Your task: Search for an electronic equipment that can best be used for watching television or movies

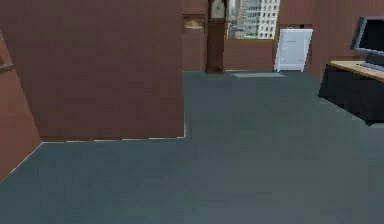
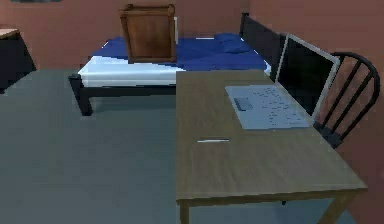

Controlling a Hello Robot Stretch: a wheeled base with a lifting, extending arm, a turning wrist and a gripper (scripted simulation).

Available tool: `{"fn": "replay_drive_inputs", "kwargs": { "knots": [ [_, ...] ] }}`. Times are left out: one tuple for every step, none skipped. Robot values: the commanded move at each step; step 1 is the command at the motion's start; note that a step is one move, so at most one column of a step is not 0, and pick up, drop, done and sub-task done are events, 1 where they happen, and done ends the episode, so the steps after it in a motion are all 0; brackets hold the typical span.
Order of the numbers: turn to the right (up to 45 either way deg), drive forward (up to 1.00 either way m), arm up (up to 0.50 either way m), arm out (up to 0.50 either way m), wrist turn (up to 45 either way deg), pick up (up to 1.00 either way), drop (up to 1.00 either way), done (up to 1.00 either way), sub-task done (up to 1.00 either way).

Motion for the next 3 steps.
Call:
{"fn": "replay_drive_inputs", "kwargs": {
  "knots": [
    [24.0, 0.00, 0.00, 0.00, 0.0, 0.00, 0.00, 0.00, 0.00],
    [0.0, 0.55, 0.00, 0.00, 0.0, 0.00, 0.00, 0.00, 0.00],
    [27.0, 0.00, 0.00, 0.00, 0.0, 0.00, 0.00, 0.00, 0.00]
  ]
}}
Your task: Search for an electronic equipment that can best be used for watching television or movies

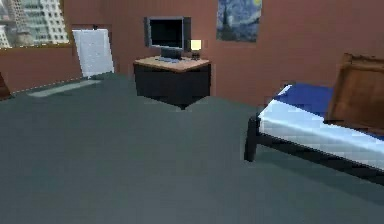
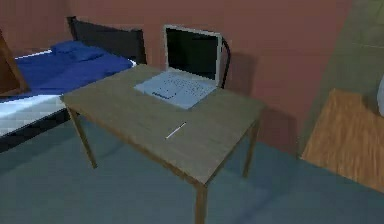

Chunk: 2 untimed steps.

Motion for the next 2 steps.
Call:
{"fn": "replay_drive_inputs", "kwargs": {
  "knots": [
    [0.0, 1.00, 0.00, 0.00, 0.0, 0.00, 0.00, 0.00, 0.00],
    [0.0, 1.00, 0.00, 0.00, 0.0, 0.00, 0.00, 0.00, 0.00]
  ]
}}
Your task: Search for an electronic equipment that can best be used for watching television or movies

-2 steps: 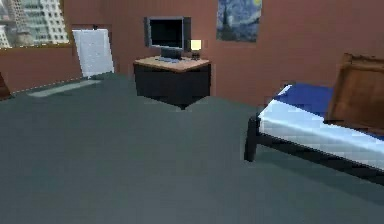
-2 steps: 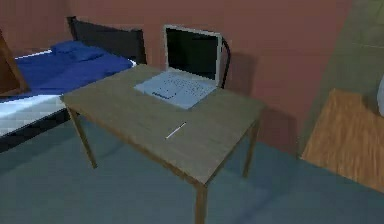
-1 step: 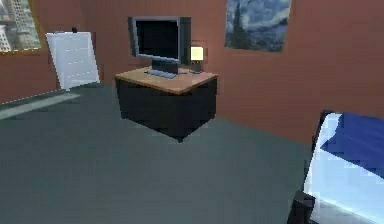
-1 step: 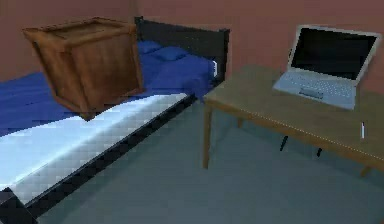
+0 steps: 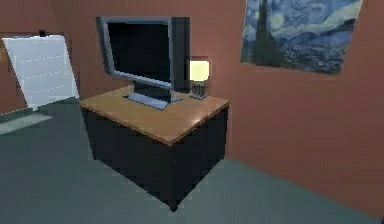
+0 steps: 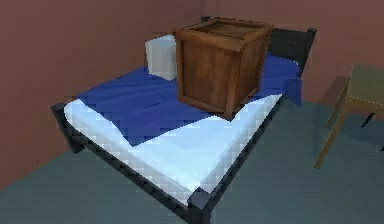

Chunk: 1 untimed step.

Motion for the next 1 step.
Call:
{"fn": "replay_drive_inputs", "kwargs": {
  "knots": [
    [3.0, 0.00, 0.00, 0.00, 0.0, 0.00, 0.00, 0.00, 0.00]
  ]
}}
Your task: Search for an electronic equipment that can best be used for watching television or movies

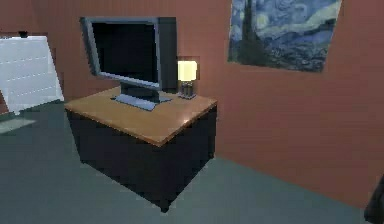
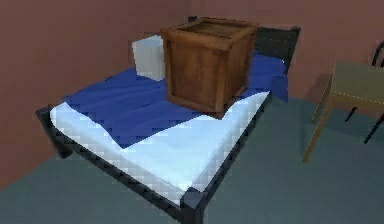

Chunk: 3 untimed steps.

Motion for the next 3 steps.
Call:
{"fn": "replay_drive_inputs", "kwargs": {
  "knots": [
    [0.0, 0.60, 0.00, 0.00, 0.0, 0.00, 0.00, 0.00, 0.00],
    [-21.0, 0.00, 0.00, 0.00, 0.0, 0.00, 0.00, 0.00, 0.00],
    [0.0, 0.00, 0.00, 0.00, 0.0, 0.00, 0.00, 1.00, 0.00]
  ]
}}
